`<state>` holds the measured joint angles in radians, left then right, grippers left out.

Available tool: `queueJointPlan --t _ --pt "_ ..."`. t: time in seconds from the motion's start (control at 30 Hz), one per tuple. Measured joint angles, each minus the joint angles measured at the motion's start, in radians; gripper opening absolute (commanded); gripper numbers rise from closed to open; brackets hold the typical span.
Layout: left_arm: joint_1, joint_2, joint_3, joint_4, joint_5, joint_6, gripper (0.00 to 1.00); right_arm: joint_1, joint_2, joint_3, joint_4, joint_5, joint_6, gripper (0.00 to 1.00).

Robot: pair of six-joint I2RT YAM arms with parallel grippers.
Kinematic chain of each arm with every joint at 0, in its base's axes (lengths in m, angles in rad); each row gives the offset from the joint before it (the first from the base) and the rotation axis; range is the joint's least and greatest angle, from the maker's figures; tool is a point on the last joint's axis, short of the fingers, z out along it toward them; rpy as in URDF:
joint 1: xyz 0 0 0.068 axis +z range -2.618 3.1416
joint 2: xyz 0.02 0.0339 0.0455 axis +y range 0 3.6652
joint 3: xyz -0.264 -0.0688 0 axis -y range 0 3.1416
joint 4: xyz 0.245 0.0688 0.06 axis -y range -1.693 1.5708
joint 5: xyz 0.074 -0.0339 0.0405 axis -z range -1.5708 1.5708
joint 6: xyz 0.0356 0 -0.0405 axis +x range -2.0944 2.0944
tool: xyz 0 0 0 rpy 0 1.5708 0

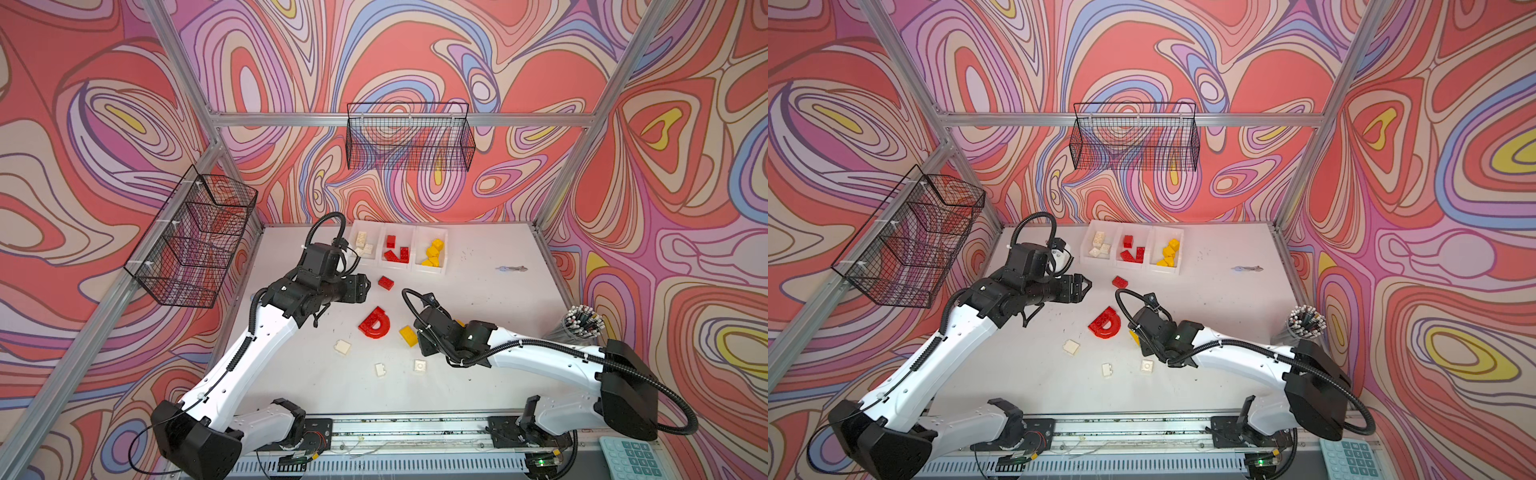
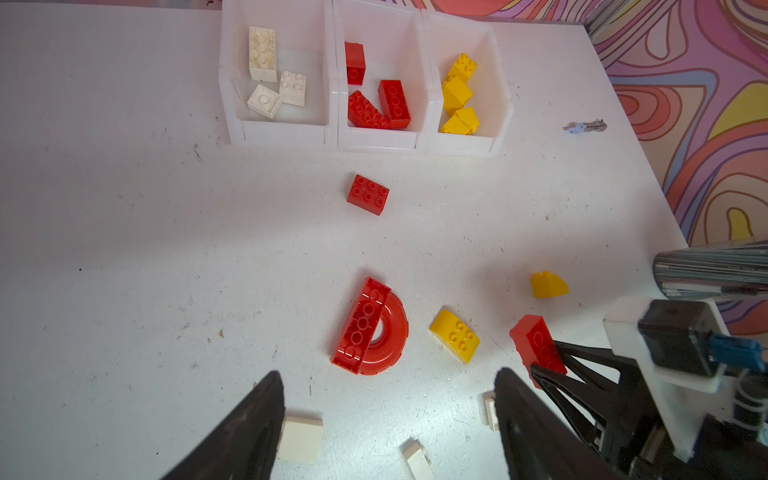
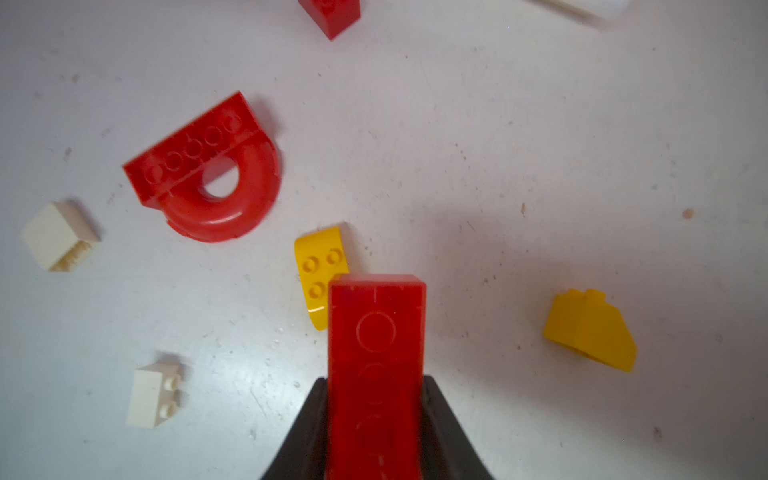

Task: Sort the legos into containers by color
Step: Pick up the lego from the center of the table, then place the lego in the container.

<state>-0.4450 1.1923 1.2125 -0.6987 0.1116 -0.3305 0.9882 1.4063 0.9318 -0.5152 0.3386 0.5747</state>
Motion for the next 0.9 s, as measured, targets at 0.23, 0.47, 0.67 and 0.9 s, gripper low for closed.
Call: queueJointPlan --t 0.23,0.47,0.67,0.9 --pt "0.0 -0.012 0.0 0.0 0.0 0.005 0.8 -0.017 0.11 0.189 0.035 -0.03 -0.082 0.3" --pt "0.0 -0.04 0.0 0.0 0.0 0.006 0.8 -0.104 0.231 0.296 0.069 -0.119 -0.136 0.29" --pt "0.0 -0.047 0.0 -0.001 -0.012 0.013 0.8 -0.215 0.321 0.388 0.132 -0.246 -0.145 0.29" --pt "0.0 -0.047 0.0 -0.001 -0.038 0.017 0.8 -0.32 0.45 0.503 0.191 -0.364 -0.144 0.29"
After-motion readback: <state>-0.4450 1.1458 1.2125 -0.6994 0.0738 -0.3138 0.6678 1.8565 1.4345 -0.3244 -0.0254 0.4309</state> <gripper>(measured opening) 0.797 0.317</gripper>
